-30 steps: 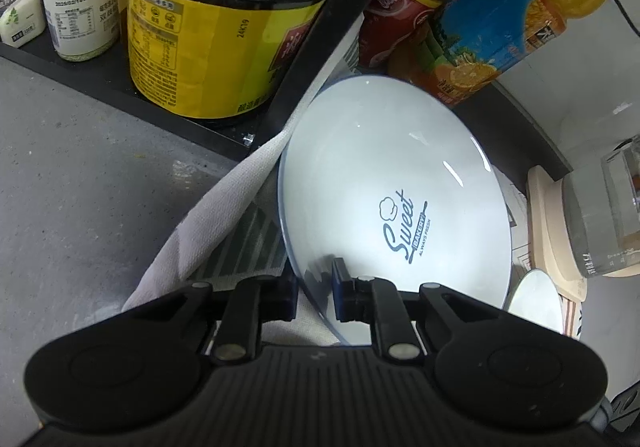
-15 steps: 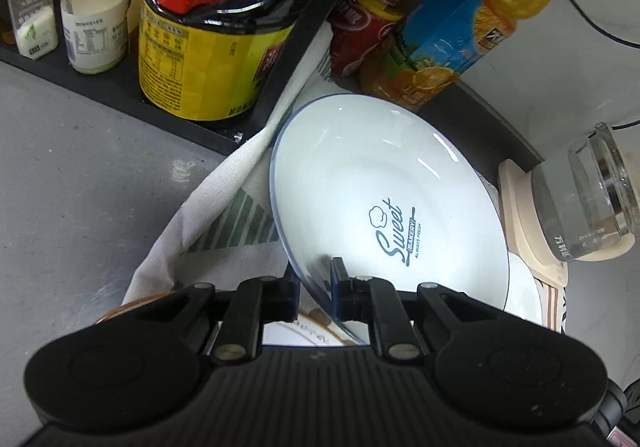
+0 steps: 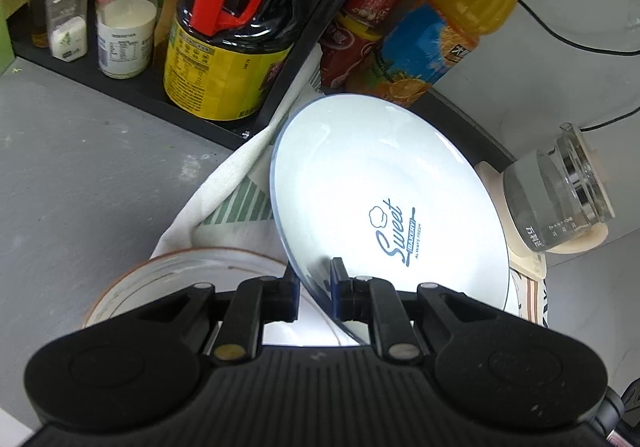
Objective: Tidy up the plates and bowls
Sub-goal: 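Lift the 'Sweet' plate and carry it over the flower-pattern plate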
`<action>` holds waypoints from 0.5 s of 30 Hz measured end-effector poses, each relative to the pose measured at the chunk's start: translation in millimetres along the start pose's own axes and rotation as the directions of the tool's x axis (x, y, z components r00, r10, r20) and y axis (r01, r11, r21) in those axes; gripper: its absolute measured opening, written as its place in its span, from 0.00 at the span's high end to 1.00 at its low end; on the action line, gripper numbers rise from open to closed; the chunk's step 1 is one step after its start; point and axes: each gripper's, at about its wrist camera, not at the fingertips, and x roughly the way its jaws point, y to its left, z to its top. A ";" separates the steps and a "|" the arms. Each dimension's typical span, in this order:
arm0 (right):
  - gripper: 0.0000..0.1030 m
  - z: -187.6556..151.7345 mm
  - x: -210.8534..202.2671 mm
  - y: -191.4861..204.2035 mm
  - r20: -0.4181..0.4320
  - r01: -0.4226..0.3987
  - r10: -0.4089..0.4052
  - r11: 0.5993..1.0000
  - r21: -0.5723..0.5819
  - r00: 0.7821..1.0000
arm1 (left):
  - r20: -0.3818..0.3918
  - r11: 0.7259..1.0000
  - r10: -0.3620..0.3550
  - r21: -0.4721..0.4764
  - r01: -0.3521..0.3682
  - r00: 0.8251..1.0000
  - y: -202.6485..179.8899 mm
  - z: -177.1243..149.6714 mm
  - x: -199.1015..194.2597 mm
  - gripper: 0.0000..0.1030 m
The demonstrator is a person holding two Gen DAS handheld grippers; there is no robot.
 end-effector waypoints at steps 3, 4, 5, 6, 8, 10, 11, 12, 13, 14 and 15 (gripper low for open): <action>0.86 -7.3 -8.7 4.3 0.000 -0.004 0.004 1.000 -0.020 1.000 | 0.007 1.000 0.002 0.005 -0.002 1.000 3.0 -7.5 -10.4 0.87; 0.86 -10.2 -11.2 5.0 0.000 -0.004 0.004 1.000 -0.028 1.000 | 0.009 1.000 0.002 0.003 -0.002 1.000 4.5 -9.7 -14.3 0.87; 0.86 -13.0 -13.5 5.7 0.000 -0.005 0.005 0.999 -0.034 1.000 | 0.010 1.000 0.004 0.002 -0.004 1.000 4.9 -12.5 -18.3 0.87; 0.86 -15.7 -15.5 6.1 0.000 -0.006 0.007 0.999 -0.039 1.000 | 0.011 1.000 0.007 0.002 -0.007 1.000 6.0 -15.5 -22.0 0.87; 0.86 -22.3 -20.8 6.4 -0.001 -0.007 0.007 0.999 -0.053 1.000 | 0.014 1.000 0.014 0.002 -0.014 1.000 8.3 -21.3 -27.8 0.87; 0.86 -28.6 -26.6 6.0 -0.006 -0.010 0.009 0.998 -0.069 1.000 | 0.015 1.000 0.019 -0.001 -0.019 1.000 12.5 -27.7 -34.2 0.87; 0.86 -32.5 -29.3 6.6 -0.007 -0.014 0.013 0.996 -0.085 1.000 | 0.016 1.000 0.020 -0.005 -0.019 1.000 15.3 -30.6 -37.2 0.87; 0.86 -36.3 -32.1 7.0 -0.008 -0.019 0.018 0.995 -0.099 1.000 | 0.017 1.000 0.018 -0.010 -0.018 1.000 18.3 -34.2 -40.2 0.87; 0.85 -40.6 -34.8 6.8 -0.010 -0.021 0.021 0.994 -0.110 1.000 | 0.019 1.000 0.018 -0.011 -0.018 1.000 20.5 -38.3 -43.2 0.87; 0.85 -44.2 -36.8 7.0 -0.013 -0.021 0.020 0.993 -0.119 1.000 | 0.022 1.000 0.020 -0.011 -0.020 1.000 22.5 -42.8 -45.8 0.87; 0.85 -48.5 -38.9 6.8 -0.016 -0.022 0.020 0.992 -0.126 1.000 | 0.022 1.000 0.022 -0.013 -0.022 1.000 25.1 -47.4 -48.3 0.87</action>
